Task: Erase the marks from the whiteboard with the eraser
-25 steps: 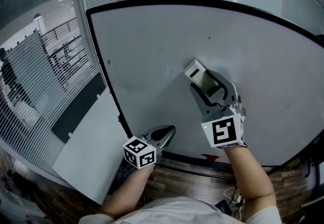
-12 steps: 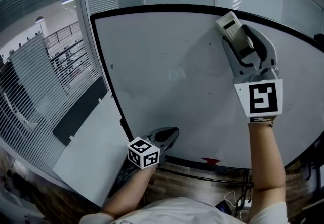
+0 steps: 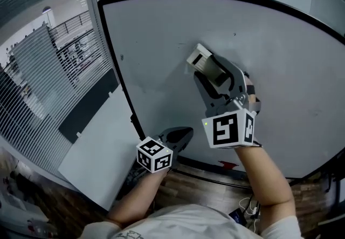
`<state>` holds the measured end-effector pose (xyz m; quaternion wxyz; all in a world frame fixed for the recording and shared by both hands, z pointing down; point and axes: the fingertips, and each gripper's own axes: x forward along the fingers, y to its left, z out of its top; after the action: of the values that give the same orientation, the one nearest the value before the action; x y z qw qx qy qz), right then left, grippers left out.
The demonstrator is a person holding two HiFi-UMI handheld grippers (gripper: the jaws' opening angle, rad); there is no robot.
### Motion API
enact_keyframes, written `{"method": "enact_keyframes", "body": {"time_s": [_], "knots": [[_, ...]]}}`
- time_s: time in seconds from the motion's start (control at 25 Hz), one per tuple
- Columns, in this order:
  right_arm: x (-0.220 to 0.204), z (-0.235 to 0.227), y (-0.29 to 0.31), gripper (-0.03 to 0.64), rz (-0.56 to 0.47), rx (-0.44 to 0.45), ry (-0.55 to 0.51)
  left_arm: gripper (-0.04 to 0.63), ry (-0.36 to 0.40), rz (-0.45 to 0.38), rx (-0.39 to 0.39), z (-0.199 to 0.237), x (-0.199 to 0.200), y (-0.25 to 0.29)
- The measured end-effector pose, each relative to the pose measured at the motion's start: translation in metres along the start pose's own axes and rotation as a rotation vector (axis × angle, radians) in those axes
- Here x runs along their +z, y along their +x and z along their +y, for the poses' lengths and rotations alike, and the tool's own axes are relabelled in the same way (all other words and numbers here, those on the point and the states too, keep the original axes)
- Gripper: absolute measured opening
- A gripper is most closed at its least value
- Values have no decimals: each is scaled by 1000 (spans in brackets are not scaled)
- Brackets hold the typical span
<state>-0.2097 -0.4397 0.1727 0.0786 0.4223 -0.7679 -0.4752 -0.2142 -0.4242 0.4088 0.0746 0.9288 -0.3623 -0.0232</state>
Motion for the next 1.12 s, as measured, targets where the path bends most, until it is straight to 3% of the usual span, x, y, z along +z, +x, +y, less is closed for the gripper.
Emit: {"method": "enact_keyframes", "body": {"time_s": [0.28, 0.52, 0.88, 1.12], "knots": [[-40, 98, 5, 235, 72, 175, 15, 6, -24, 12, 18, 9, -9, -4], [-72, 146, -8, 235, 131, 265, 63, 6, -55, 32, 25, 10, -28, -7], [-81, 141, -31, 233, 149, 254, 169, 6, -52, 24, 39, 5, -28, -12], [-92, 129, -73, 233, 176, 239, 250, 6, -19, 11, 35, -29, -16, -10]]}}
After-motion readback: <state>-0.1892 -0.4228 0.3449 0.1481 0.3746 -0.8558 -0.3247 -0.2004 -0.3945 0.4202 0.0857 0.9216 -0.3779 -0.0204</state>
